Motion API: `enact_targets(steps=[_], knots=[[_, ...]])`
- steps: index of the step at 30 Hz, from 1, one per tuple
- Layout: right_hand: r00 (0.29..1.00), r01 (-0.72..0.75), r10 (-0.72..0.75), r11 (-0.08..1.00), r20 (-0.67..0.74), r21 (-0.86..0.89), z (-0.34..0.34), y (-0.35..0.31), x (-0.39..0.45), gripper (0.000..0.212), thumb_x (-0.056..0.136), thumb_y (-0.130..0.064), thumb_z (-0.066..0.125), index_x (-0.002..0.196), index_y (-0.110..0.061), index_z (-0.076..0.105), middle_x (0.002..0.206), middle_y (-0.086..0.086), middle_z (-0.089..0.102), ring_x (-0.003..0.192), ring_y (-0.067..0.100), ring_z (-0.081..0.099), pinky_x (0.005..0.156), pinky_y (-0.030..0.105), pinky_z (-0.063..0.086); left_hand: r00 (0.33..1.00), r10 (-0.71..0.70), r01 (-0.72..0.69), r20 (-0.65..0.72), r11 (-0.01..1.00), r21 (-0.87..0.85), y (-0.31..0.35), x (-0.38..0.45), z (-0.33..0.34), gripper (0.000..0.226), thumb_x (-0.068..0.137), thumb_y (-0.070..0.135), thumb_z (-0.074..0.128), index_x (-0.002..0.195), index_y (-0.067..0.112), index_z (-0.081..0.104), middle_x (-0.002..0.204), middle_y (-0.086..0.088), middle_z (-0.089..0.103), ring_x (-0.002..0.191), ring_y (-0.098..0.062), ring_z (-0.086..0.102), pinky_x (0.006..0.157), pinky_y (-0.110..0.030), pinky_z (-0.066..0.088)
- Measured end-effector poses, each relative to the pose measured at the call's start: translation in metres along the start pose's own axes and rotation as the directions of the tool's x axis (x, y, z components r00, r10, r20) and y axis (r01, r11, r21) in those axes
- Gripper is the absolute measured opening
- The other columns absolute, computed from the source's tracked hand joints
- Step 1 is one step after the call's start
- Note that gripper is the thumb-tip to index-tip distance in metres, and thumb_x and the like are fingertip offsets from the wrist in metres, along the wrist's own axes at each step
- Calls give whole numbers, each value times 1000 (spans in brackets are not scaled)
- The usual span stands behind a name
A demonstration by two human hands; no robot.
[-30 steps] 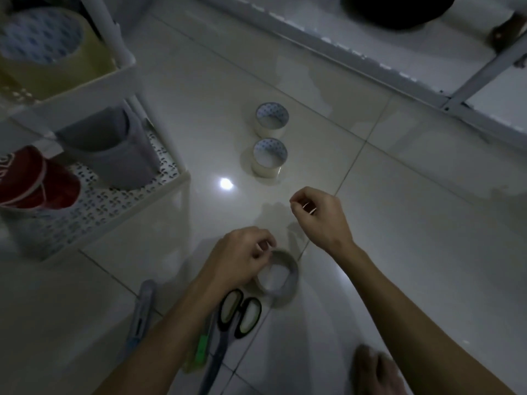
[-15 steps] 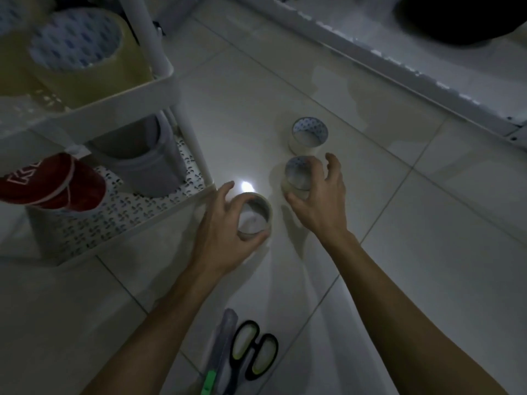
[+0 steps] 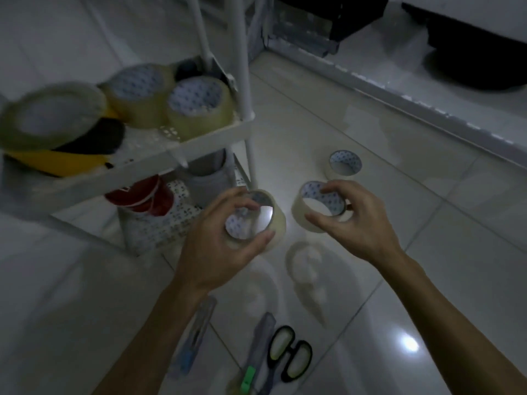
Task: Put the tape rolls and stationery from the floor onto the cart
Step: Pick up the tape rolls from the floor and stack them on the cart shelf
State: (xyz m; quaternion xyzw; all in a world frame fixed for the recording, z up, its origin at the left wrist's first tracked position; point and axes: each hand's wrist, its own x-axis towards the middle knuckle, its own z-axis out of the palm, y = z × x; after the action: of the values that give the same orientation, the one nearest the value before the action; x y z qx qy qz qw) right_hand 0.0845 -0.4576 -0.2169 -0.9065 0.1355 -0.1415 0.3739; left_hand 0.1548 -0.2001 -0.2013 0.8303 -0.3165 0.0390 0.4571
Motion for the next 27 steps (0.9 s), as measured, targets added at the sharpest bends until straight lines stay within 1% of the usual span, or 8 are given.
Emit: enact_targets(steps=[2, 5, 9, 12, 15, 19, 24, 27], knots=[[996, 89, -89, 995, -9, 53, -11, -34, 0, 56, 73, -65, 71, 114, -28, 68, 120, -16, 63, 107, 4, 60, 85, 38, 57, 995, 91, -91, -51, 996, 1, 23, -1, -43, 42, 81, 44, 78, 108, 13, 70, 135, -2, 63, 129, -13, 60, 104, -28, 48], [981, 195, -193, 974, -33, 112, -25, -88, 6, 53, 73, -67, 70, 111, -29, 70, 130, -15, 60, 117, 1, 57, 92, 39, 56, 972, 171, -152, -159, 980, 129, 52, 4, -104, 42, 82, 43, 76, 106, 10, 69, 132, -6, 64, 126, -16, 61, 101, -26, 48], [940, 341, -333, 924, -77, 175, -33, -154, 21, 47, 75, -64, 70, 107, -29, 71, 129, -17, 59, 118, -4, 56, 89, 34, 57, 931, 132, -68, -342, 979, 191, 61, 41, -163, 39, 82, 48, 76, 105, 17, 69, 120, 8, 66, 115, -2, 63, 94, -18, 49], [923, 384, -378, 900, -73, 206, -27, -190, 35, 48, 75, -65, 70, 107, -30, 69, 129, -21, 58, 120, 0, 58, 89, 39, 58, 909, 65, 14, -412, 982, 187, 51, 84, -186, 44, 80, 50, 81, 109, 19, 69, 122, 3, 67, 110, 2, 62, 90, -11, 48], [915, 404, -396, 896, -82, 185, -13, -211, 48, 49, 77, -65, 68, 108, -27, 69, 127, -20, 55, 118, 3, 57, 92, 40, 57, 938, -18, 94, -345, 974, 205, 37, 126, -190, 39, 78, 52, 83, 104, 28, 67, 115, 9, 63, 96, 16, 54, 82, 1, 40], [911, 412, -403, 903, -90, 121, -1, -221, 60, 52, 78, -66, 65, 109, -25, 68, 121, -17, 57, 110, 7, 60, 87, 40, 58, 964, -140, 206, -225, 931, 301, 10, 164, -181, 54, 68, 70, 77, 108, 35, 69, 119, 9, 60, 109, -10, 59, 92, -31, 53], [915, 399, -397, 917, -70, 16, 5, -222, 70, 49, 81, -64, 65, 112, -25, 64, 120, -10, 59, 102, 7, 56, 79, 33, 57, 970, -184, 232, -158, 892, 388, -17, 178, -166, 44, 76, 68, 73, 104, 35, 65, 127, 4, 55, 114, -14, 55, 96, -35, 50], [903, 425, -429, 899, -15, -106, 10, -227, 78, 47, 88, -55, 67, 119, -20, 62, 124, -6, 58, 101, 10, 56, 79, 32, 55, 959, -271, 282, -85, 883, 376, -27, 177, -170, 55, 73, 67, 76, 115, 36, 58, 138, 0, 46, 122, -19, 50, 102, -41, 49]])
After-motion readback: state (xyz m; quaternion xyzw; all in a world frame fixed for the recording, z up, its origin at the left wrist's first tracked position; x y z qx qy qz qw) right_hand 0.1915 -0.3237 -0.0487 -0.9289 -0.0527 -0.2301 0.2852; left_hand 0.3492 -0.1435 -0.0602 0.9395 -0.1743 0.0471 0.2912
